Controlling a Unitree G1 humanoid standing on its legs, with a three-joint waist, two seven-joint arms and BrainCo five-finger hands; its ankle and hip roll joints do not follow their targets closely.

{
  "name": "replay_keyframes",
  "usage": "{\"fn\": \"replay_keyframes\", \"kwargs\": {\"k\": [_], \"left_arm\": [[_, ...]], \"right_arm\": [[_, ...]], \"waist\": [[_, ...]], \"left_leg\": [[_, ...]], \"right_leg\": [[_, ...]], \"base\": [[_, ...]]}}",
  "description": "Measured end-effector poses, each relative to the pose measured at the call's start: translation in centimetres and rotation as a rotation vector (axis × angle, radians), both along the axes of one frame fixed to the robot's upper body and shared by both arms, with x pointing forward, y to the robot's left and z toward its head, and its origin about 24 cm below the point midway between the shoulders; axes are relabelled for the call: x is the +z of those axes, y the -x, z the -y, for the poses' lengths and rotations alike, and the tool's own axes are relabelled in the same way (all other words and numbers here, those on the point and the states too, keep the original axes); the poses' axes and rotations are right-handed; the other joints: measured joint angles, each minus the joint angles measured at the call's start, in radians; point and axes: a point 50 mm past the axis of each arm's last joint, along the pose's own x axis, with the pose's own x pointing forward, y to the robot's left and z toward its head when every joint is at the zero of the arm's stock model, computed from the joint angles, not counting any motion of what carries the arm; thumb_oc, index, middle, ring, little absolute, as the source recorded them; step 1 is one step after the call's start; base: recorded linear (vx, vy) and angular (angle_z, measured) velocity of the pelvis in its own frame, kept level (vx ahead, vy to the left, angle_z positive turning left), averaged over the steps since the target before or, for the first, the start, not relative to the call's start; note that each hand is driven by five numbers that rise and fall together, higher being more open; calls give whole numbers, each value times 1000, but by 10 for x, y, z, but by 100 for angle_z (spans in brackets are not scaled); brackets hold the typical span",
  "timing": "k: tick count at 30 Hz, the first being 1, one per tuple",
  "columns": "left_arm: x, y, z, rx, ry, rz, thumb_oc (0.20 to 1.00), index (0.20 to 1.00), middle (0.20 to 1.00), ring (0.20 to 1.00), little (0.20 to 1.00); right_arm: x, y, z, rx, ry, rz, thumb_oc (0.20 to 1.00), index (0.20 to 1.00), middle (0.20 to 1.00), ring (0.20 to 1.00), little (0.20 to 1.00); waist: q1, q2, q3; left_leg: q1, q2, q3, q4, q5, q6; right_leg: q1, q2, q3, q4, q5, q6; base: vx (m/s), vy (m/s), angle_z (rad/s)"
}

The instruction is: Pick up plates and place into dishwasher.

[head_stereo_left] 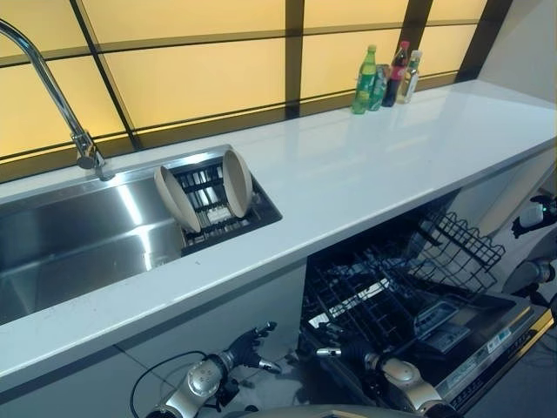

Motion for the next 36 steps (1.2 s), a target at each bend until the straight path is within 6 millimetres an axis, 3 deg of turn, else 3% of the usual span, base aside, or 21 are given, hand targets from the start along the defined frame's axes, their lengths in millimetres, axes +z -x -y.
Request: {"fn": "replay_keyframes", "kwargs": {"k": [19,24,28,34,36], "left_arm": [[-3,2,-1,34,45,-70,1000,1000,1000,1000,1000],[11,-1,1,107,328,-142,1000,1000,1000,1000,1000],[37,-5,3,108,763,-205,1000,1000,1000,1000,1000],[95,-13,38,-245,1386,-173,1000,1000,1000,1000,1000],[130,-21,50,-409,1494,-64,1000,1000,1000,1000,1000]], "right_arm": [[0,0,0,-5,3,-1,1000,1000,1000,1000,1000],[-1,1,0,-9,10,-25,1000,1000,1000,1000,1000],[-2,1,7,-42,17,-44,1000,1000,1000,1000,1000],[-3,3,10,-41,30,-51,1000,1000,1000,1000,1000],[-3,4,7,-41,24,-52,1000,1000,1000,1000,1000]], "waist": [[0,0,-2],[2,9,-4],[5,29,4],[26,53,-1],[28,52,-1]], "left_leg": [[0,0,0,0,0,0],[-2,0,0,0,0,0],[-6,0,-2,0,0,0],[-16,0,-7,0,0,1],[-16,2,-10,0,3,-2]], "right_leg": [[0,0,0,0,0,0],[-2,-1,0,0,0,0],[-4,-1,-1,0,0,0],[-8,-2,-13,-1,-1,0],[-7,0,-13,0,-1,-1]], "base": [[0,0,0],[-22,37,0],[-5,20,0],[18,-26,6],[13,-54,2]]}}
